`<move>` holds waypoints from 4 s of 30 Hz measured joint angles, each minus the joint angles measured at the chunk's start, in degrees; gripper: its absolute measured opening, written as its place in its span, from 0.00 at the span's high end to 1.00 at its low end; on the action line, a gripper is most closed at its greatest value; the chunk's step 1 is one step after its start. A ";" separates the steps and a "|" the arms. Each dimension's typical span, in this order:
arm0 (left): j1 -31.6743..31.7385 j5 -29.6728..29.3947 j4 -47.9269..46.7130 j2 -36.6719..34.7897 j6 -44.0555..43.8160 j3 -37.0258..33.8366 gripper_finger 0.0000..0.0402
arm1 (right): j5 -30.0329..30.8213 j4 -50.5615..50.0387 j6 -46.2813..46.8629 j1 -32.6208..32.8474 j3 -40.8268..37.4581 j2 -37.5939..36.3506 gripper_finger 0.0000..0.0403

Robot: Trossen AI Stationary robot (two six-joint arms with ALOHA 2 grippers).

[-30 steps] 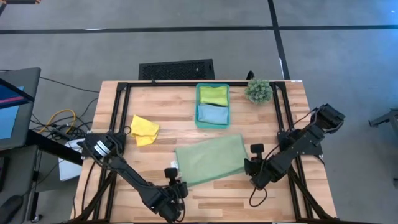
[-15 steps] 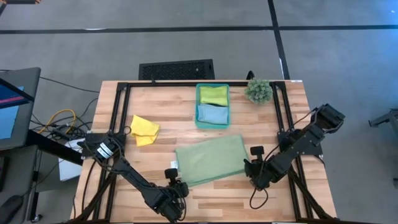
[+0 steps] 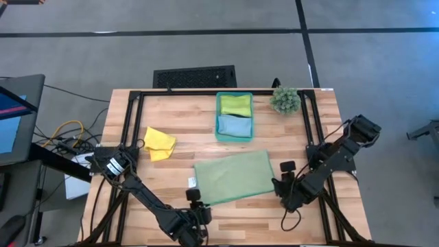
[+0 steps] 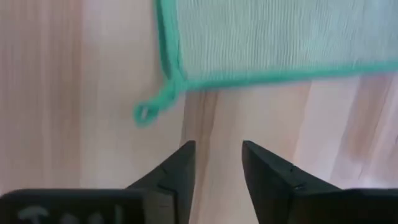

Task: Fold microfiber towels
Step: Fold the green microfiber cloth

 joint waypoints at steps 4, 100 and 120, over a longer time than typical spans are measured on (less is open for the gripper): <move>0.04 -0.03 -0.30 0.00 0.26 0.16 0.84 | -2.62 -3.68 2.03 0.05 1.87 -0.04 0.60; 8.11 -5.35 14.30 -7.50 -10.41 -17.81 1.00 | 5.75 28.31 1.22 -11.76 -10.12 -4.57 0.81; 8.83 -11.31 3.82 -7.69 -18.94 -12.21 1.00 | 10.41 34.83 -7.97 -21.39 -11.83 -5.35 0.82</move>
